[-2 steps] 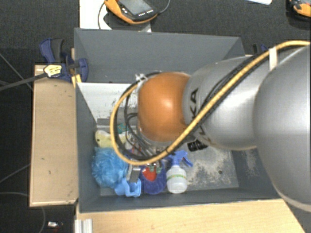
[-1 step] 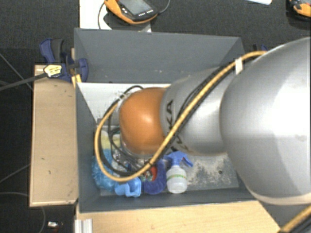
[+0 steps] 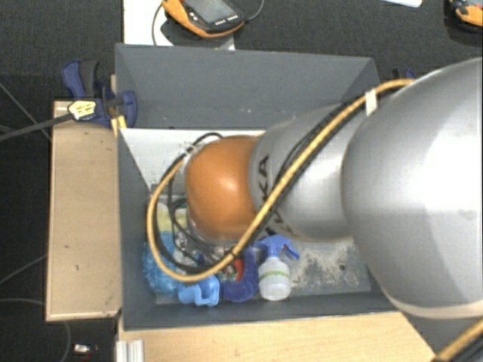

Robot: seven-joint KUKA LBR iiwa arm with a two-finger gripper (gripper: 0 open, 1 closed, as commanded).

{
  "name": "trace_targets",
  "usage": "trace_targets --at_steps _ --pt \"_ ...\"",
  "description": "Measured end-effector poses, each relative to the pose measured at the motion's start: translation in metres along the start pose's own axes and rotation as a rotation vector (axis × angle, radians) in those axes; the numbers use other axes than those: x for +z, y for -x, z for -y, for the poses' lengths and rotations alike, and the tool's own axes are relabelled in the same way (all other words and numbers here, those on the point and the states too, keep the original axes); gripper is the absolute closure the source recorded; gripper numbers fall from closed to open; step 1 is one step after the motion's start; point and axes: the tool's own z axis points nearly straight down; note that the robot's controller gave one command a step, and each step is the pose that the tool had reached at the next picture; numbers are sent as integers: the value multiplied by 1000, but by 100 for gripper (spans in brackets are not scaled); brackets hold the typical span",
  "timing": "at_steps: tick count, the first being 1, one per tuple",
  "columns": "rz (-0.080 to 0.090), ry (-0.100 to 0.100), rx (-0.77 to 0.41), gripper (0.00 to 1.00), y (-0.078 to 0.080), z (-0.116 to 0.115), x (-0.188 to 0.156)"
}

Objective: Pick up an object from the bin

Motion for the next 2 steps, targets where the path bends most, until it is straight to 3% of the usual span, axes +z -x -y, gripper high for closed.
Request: trace_targets --at_steps 1,2 --pt "6 0 34 100 19 27 -32" --pt "0 1 13 100 5 13 -17"
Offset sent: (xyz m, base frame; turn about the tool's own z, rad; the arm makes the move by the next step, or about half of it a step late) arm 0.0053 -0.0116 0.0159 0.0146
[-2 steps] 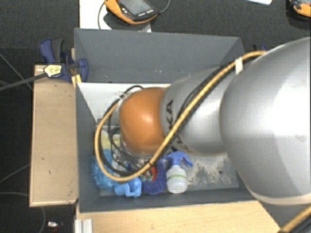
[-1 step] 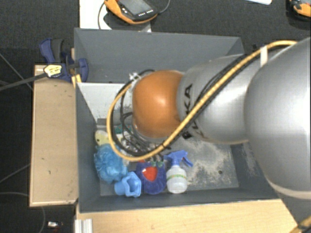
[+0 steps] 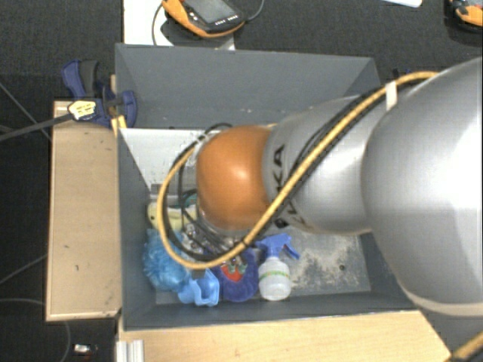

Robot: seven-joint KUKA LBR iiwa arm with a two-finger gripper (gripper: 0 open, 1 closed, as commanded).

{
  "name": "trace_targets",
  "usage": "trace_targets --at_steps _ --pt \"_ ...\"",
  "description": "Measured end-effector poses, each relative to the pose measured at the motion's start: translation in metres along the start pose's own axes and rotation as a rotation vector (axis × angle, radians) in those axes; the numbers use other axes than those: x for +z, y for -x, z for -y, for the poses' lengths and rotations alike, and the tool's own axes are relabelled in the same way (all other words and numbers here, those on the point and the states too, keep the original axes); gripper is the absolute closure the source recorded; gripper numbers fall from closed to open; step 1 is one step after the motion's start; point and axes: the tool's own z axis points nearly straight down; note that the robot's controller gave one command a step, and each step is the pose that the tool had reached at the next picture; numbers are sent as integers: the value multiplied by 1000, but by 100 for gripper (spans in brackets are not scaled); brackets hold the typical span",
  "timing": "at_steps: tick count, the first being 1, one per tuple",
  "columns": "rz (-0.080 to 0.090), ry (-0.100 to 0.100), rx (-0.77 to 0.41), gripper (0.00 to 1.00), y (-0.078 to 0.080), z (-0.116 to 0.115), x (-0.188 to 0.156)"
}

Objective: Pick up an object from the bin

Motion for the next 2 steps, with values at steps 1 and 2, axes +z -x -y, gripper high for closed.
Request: trace_targets --at_steps 1,2 --pt "4 0 7 100 4 1 -17" --pt "-3 0 33 100 10 11 -89"
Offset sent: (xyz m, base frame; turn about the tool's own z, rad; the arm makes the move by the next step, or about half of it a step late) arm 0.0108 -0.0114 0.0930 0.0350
